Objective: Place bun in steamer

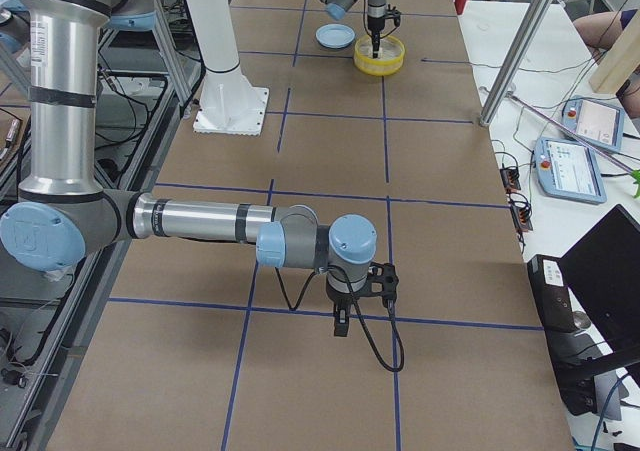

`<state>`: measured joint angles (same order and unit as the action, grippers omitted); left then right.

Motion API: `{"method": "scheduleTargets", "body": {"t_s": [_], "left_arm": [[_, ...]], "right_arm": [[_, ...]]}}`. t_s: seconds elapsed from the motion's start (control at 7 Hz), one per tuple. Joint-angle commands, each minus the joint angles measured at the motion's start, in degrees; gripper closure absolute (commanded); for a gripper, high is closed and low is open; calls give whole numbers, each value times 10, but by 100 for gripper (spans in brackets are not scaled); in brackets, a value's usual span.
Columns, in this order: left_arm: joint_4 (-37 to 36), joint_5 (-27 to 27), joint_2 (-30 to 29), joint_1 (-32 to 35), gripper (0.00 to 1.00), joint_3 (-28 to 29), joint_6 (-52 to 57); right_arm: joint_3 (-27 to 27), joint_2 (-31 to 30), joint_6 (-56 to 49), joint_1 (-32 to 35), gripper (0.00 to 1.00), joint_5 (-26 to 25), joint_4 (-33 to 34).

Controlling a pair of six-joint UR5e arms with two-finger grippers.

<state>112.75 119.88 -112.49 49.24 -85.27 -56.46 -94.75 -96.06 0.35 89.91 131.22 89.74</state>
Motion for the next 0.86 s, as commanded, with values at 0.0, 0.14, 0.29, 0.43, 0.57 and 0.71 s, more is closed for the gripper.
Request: {"method": "scheduleTargets", "body": {"t_s": [0.0,0.14,0.29,0.43,0.57,0.71], "left_arm": [[0,0,1,1,20,-4,2],[0,0,1,3,14,-5,5],[-3,3,0,24,12,-9,7],[-9,9,5,68,12,-42,13],[-41,40,32,120,12,-86,78],[-86,64,72,169,12,-132,177]], "right_arm": [[0,0,0,0,0,0,0],[0,0,0,0,0,0,0],[0,0,0,0,0,0,0],[0,0,0,0,0,0,0],[0,0,0,0,0,0,0],[0,0,0,0,0,0,0]]}}
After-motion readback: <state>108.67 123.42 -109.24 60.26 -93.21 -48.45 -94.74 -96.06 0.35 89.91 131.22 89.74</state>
